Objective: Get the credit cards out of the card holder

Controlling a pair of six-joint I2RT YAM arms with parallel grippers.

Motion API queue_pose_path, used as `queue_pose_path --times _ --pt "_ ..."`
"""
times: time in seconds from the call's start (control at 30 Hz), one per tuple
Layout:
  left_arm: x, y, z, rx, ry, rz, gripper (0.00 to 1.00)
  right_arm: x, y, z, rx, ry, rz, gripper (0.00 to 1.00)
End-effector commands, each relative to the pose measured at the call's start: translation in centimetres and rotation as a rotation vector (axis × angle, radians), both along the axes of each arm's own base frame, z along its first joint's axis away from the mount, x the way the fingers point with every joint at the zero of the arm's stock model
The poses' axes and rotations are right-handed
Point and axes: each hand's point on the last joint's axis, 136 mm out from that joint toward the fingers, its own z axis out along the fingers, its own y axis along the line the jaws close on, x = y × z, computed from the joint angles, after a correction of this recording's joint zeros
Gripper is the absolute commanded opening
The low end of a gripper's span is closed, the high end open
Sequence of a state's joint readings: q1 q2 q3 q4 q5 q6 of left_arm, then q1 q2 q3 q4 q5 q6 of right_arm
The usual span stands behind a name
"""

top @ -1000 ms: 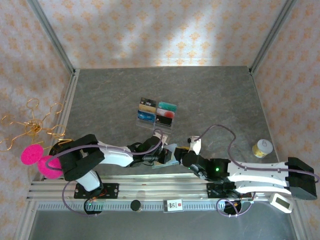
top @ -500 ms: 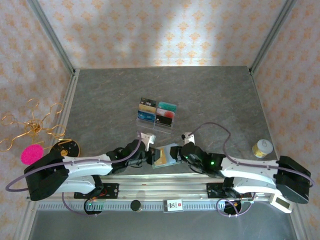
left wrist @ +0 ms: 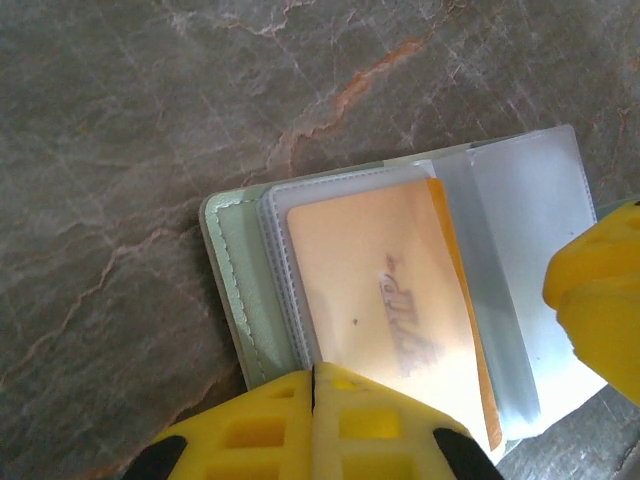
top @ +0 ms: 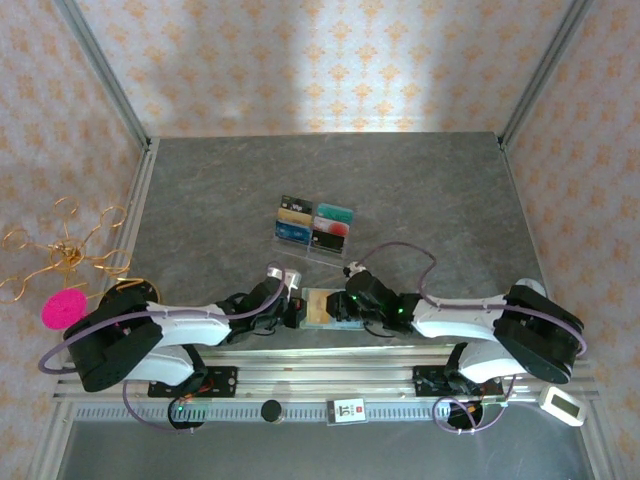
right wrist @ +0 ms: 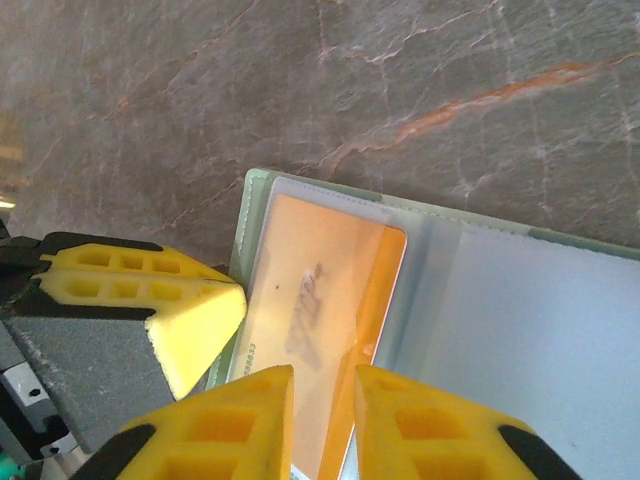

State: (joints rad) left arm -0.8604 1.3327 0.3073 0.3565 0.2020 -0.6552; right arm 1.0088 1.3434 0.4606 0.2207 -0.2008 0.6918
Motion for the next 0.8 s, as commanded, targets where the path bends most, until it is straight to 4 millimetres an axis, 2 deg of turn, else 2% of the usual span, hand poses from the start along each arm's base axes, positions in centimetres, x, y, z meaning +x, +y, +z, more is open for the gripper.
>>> queue_pose_path --times 0.0,0.2,0.53,0.67,0.77 --pt "0.2 -0.1 -0.2 0.018 -0.004 -0.021 0.00 0.5 0.5 -0.1 0.027 0.014 -0.028 0.20" --pt "-0.4 0.2 0.2 -0.012 -0.001 -0.018 0.00 0.9 -0.1 -1.4 0.020 0.049 -0.096 0.20" --pt "-0.8 -0.1 -0.7 -0.012 0.028 -0.036 0.00 0.8 0.3 -2.7 0.019 0.101 -0.111 0.15" --pt "-0.9 -0.4 -0.8 -0.018 0.035 -0.044 0.00 0.5 0.2 -3.2 0.021 0.118 -0.111 0.11" --pt "-1.0 -0.2 -0.9 -0.015 0.038 -0.041 0.00 0.7 -0.3 -3.1 0.018 0.108 -0.136 0.00"
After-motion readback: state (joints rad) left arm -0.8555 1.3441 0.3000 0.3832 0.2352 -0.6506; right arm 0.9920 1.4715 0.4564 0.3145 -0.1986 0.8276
